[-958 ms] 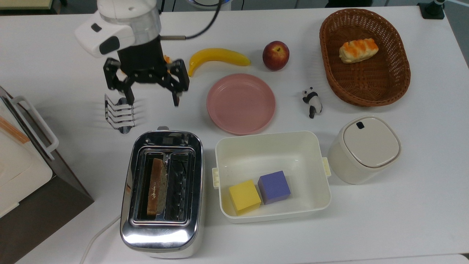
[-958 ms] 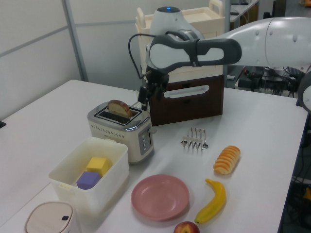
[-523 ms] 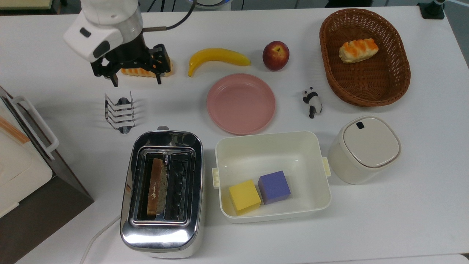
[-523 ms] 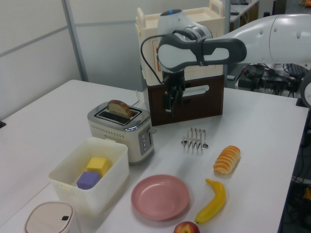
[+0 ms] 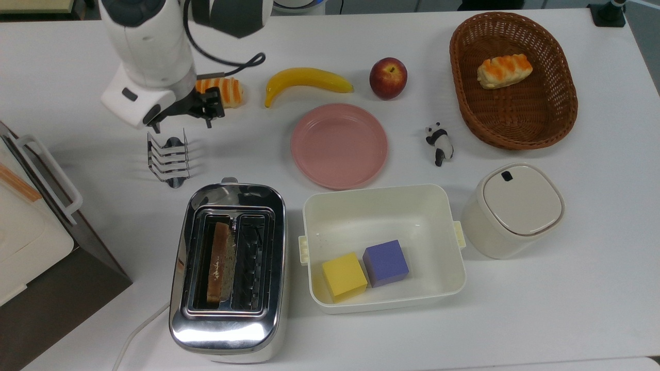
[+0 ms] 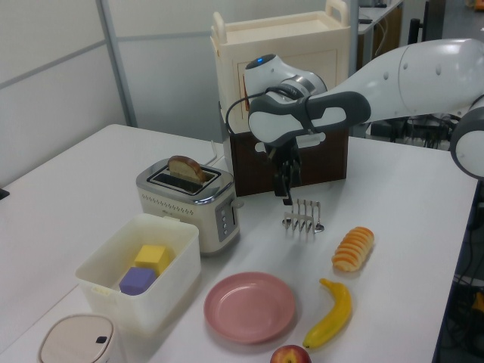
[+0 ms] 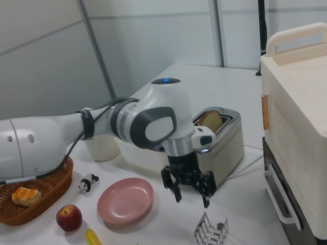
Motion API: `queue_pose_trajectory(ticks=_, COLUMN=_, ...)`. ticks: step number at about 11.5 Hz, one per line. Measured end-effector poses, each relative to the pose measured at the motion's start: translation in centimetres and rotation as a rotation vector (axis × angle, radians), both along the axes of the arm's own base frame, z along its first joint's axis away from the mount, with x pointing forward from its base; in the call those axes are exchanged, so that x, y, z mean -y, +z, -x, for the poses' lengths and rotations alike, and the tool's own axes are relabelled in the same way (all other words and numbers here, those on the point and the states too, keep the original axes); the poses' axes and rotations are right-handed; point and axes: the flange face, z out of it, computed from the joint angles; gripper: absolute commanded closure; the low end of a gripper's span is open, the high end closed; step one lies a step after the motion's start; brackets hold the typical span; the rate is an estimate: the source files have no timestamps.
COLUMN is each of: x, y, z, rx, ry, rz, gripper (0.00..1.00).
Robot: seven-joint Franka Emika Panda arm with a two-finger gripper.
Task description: Put the bread in the toaster
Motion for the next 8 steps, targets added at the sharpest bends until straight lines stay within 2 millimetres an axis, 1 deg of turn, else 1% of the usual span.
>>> queue_pose_trajectory(ticks=1, x=0.9, y=-0.8, z=-0.1, rx=0.0, ry=0.014, rz=0.001, gripper=0.36)
queue_pose_trajectory(ticks=3, x=2.2, y=-2.6, z=-0.6, rx=0.002, ry=0.032, rz=0.028, gripper=0.6)
queue_pose_trajectory(ticks=4, x=2.4, y=-3.6, z=-0.8, rx=-0.002, ry=0.04, rz=0.043, gripper=0.67)
queue_pose_trajectory(ticks=5, x=2.5, y=-4.3, z=-0.9, rx=-0.007, ry=0.045, rz=0.049, gripper=0.7)
queue_pose_trajectory(ticks=6, x=2.5, y=-4.5, z=-1.0, rx=-0.009, ry=0.046, rz=0.05, gripper=0.7)
queue_pose_trajectory(ticks=8, x=2.4, y=-3.6, z=-1.2, rx=0.007, ry=0.047, rz=0.054, gripper=0.7)
